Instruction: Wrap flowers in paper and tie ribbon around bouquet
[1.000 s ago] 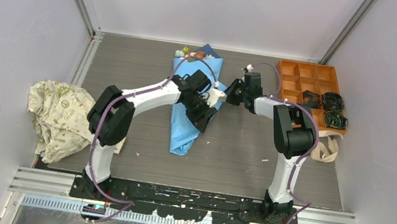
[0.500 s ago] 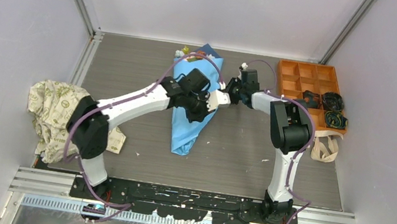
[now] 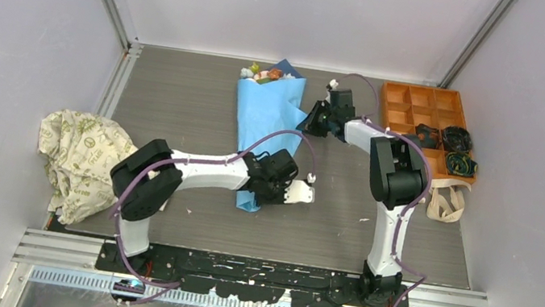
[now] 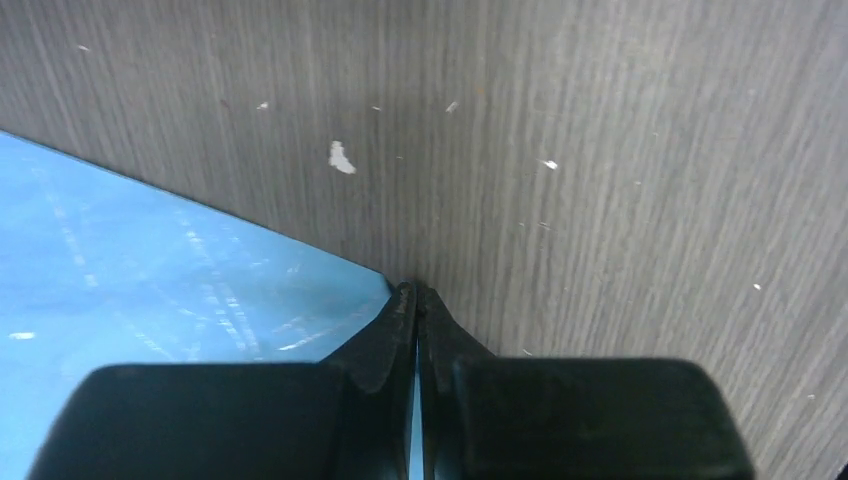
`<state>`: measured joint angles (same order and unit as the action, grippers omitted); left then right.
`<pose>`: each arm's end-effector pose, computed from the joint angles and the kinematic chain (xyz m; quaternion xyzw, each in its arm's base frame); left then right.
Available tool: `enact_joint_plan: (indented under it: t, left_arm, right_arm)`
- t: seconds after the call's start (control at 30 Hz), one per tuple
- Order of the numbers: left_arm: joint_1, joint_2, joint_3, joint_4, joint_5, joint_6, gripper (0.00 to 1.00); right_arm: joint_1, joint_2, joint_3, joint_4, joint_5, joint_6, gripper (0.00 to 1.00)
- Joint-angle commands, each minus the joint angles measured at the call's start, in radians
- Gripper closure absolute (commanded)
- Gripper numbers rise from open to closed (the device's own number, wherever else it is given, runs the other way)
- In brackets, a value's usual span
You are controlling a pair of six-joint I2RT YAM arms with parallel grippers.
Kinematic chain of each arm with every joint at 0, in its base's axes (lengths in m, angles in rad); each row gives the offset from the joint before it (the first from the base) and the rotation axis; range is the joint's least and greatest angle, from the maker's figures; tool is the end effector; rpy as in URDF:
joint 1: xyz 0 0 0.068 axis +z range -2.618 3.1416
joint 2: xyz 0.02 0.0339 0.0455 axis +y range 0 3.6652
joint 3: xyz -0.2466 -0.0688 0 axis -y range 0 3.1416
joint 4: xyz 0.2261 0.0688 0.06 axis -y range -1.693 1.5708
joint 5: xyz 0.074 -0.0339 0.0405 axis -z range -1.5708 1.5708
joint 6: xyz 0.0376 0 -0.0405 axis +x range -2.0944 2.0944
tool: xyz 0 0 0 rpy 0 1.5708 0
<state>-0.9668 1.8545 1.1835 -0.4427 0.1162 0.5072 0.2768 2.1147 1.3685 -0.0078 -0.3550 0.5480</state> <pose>0.1966 -0.2927 0.1567 0.6632 0.7112 -0.1066 0.2074 0.4139 0.1312 0.1403 0.0526 0.9045 0.3051 0.2932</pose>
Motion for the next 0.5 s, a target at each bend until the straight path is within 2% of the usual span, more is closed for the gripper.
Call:
enact_joint_plan:
  t: [0.0, 0.13, 0.23, 0.27, 0.37, 0.43, 0.47]
  left_arm:
    - [-0.044, -0.034, -0.074, -0.092, 0.087, -0.007, 0.94]
    - [-0.050, -0.155, 0.035, -0.293, 0.242, -0.031, 0.93]
    - [0.019, -0.218, 0.165, -0.443, 0.333, -0.069, 0.87]
    - [0.069, -0.230, 0.195, -0.463, 0.354, -0.094, 0.81]
    - [0.286, -0.241, 0.220, -0.388, 0.391, -0.265, 0.51]
    - [0.434, -0.208, 0.214, -0.293, 0.355, -0.398, 0.36]
    - [0.496, -0.179, 0.217, -0.277, 0.335, -0.440, 0.32]
  right_arm:
    - [-0.002, 0.006, 0.085, 0.014, 0.032, -0.039, 0.99]
    - [-0.001, 0.007, 0.088, 0.014, 0.027, -0.041, 0.99]
    - [-0.002, 0.010, 0.083, 0.014, 0.033, -0.043, 0.99]
    - [-0.001, 0.015, 0.083, 0.014, 0.033, -0.041, 0.99]
    - [0.000, 0.023, 0.078, 0.020, 0.030, -0.031, 0.99]
    - [0.000, 0.029, 0.074, 0.026, 0.033, -0.025, 0.99]
    - [0.002, 0.032, 0.073, 0.027, 0.035, -0.021, 0.99]
